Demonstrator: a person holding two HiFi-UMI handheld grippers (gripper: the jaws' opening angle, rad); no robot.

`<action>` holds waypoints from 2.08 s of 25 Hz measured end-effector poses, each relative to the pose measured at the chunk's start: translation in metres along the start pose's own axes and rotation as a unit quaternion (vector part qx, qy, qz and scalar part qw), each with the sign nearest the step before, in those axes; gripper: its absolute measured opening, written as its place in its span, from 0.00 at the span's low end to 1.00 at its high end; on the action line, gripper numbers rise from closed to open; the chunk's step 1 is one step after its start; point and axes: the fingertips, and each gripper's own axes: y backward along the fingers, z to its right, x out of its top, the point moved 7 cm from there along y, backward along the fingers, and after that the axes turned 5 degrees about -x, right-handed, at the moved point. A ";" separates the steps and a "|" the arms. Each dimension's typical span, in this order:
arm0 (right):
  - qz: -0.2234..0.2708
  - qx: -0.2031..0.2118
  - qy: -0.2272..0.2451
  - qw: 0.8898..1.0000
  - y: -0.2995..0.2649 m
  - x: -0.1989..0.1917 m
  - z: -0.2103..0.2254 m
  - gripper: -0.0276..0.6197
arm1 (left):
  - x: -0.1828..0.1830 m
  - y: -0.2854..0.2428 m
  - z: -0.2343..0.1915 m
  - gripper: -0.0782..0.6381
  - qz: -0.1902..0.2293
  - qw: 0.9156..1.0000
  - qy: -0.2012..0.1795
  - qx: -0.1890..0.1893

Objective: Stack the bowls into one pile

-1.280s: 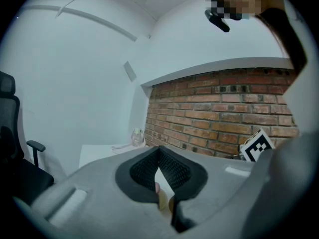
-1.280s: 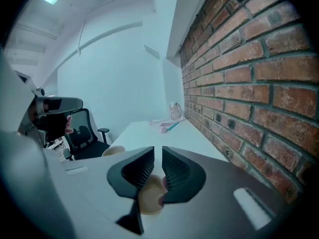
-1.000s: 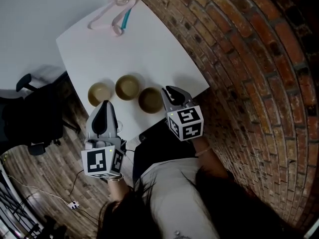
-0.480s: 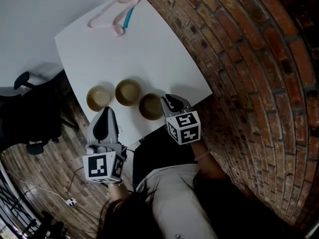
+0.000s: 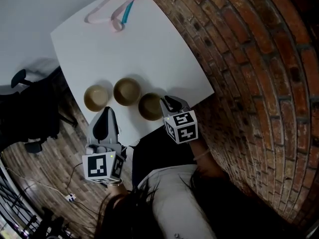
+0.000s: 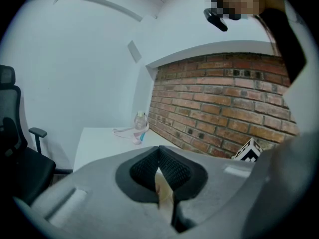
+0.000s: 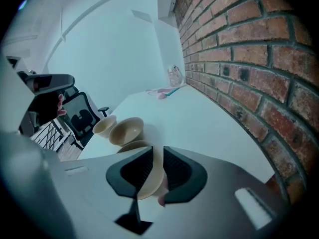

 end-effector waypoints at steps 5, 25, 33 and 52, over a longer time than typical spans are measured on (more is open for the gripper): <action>-0.016 0.001 0.002 1.000 -0.006 -0.008 0.000 0.15 | -0.005 -0.003 0.000 0.11 -0.012 1.000 -0.002 -0.002; -0.063 -0.004 -0.020 0.998 -0.025 -0.032 0.008 0.15 | -0.011 -0.016 0.003 0.11 -0.034 0.999 0.007 -0.009; -0.064 -0.007 -0.027 0.998 -0.028 -0.031 0.007 0.11 | -0.013 -0.017 -0.001 0.11 -0.044 0.999 0.001 -0.009; -0.067 0.005 -0.051 0.996 -0.020 -0.022 0.010 0.08 | -0.003 -0.004 -0.005 0.11 -0.038 0.999 -0.014 -0.003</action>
